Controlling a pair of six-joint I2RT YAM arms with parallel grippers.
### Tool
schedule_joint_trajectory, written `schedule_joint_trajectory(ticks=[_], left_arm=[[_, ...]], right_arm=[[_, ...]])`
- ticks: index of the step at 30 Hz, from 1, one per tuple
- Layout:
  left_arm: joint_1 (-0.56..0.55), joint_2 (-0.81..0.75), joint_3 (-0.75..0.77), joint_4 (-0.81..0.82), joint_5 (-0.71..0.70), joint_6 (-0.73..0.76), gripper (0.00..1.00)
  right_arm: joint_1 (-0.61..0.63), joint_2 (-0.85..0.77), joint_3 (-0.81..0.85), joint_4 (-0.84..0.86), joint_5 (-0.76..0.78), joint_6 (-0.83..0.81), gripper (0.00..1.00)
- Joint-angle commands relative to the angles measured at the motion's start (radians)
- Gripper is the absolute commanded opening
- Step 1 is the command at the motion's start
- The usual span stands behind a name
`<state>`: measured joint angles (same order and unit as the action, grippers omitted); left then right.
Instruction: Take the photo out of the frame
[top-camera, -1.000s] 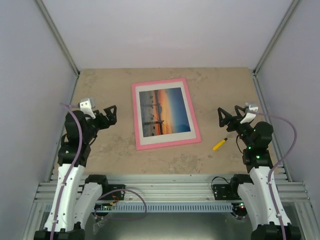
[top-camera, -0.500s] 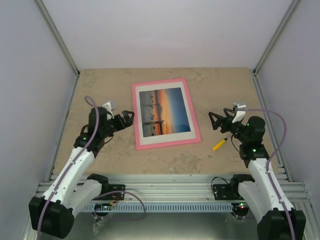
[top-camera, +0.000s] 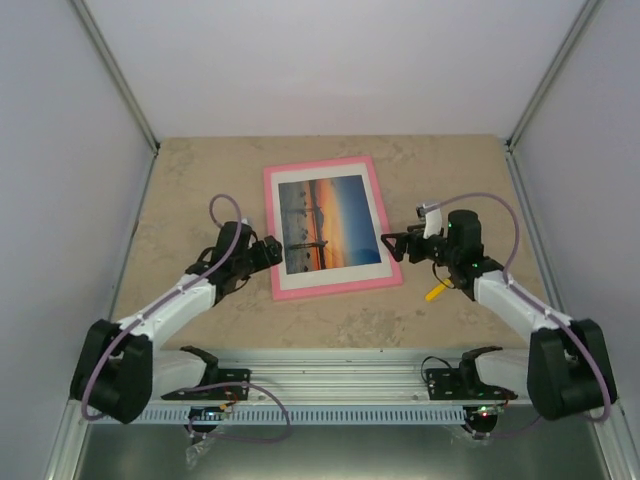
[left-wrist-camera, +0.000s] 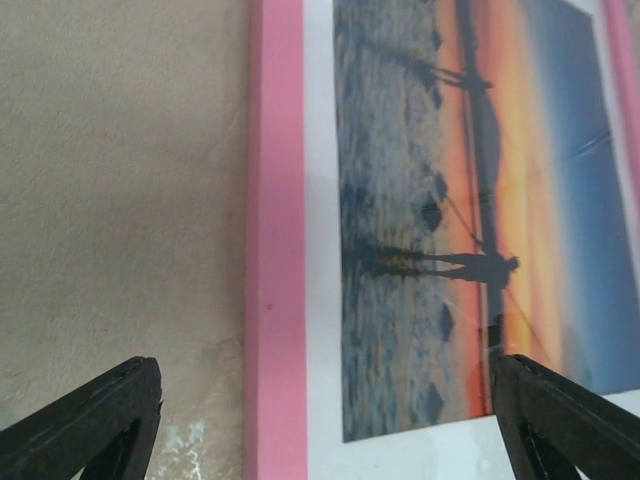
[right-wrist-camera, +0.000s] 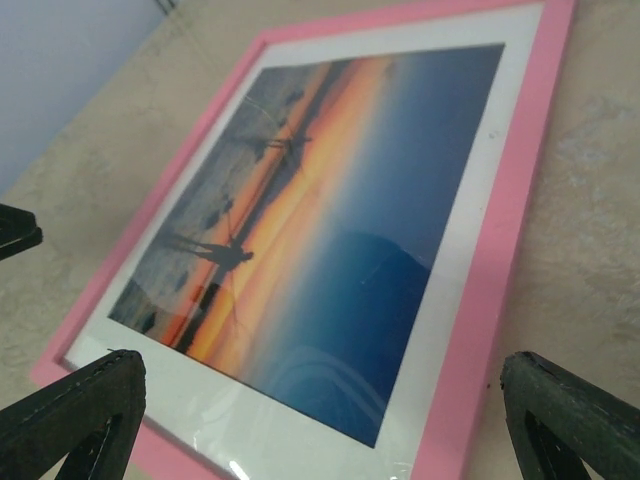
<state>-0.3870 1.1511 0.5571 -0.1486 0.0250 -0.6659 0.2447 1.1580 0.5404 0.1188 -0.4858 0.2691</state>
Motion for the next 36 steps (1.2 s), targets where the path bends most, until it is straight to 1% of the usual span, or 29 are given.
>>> schedule_joint_trajectory(ticks=[1, 4, 8, 13, 19, 26, 29, 32, 36], left_arm=[[-0.009, 0.085, -0.004, 0.085, -0.028, 0.007, 0.91], [-0.013, 0.155, 0.011, 0.08, -0.036, 0.024, 0.87], [-0.013, 0.191, 0.019, 0.066, -0.061, 0.045, 0.82], [-0.016, 0.251, 0.031, 0.095, -0.03, 0.049, 0.74], [-0.019, 0.322, 0.051, 0.11, -0.025, 0.052, 0.57], [-0.025, 0.359, 0.059, 0.135, -0.025, 0.045, 0.38], [-0.033, 0.375, 0.068, 0.139, -0.006, 0.04, 0.32], [-0.034, 0.369, 0.07, 0.134, -0.019, 0.035, 0.28], [-0.035, 0.343, 0.087, 0.118, -0.04, 0.027, 0.19]], right_arm=[[0.007, 0.11, 0.041, 0.011, 0.039, -0.021, 0.98], [0.011, 0.151, 0.039, 0.029, 0.043, -0.019, 0.98], [0.022, 0.181, 0.032, 0.039, 0.075, -0.019, 0.98], [0.037, 0.23, 0.045, 0.041, 0.079, -0.017, 0.98], [0.059, 0.272, 0.057, 0.042, 0.097, -0.018, 0.98], [0.077, 0.308, 0.068, 0.045, 0.101, -0.018, 0.97], [0.089, 0.316, 0.073, 0.043, 0.108, -0.022, 0.97], [0.098, 0.311, 0.075, 0.038, 0.119, -0.022, 0.97], [0.108, 0.298, 0.072, 0.032, 0.136, -0.027, 0.97]])
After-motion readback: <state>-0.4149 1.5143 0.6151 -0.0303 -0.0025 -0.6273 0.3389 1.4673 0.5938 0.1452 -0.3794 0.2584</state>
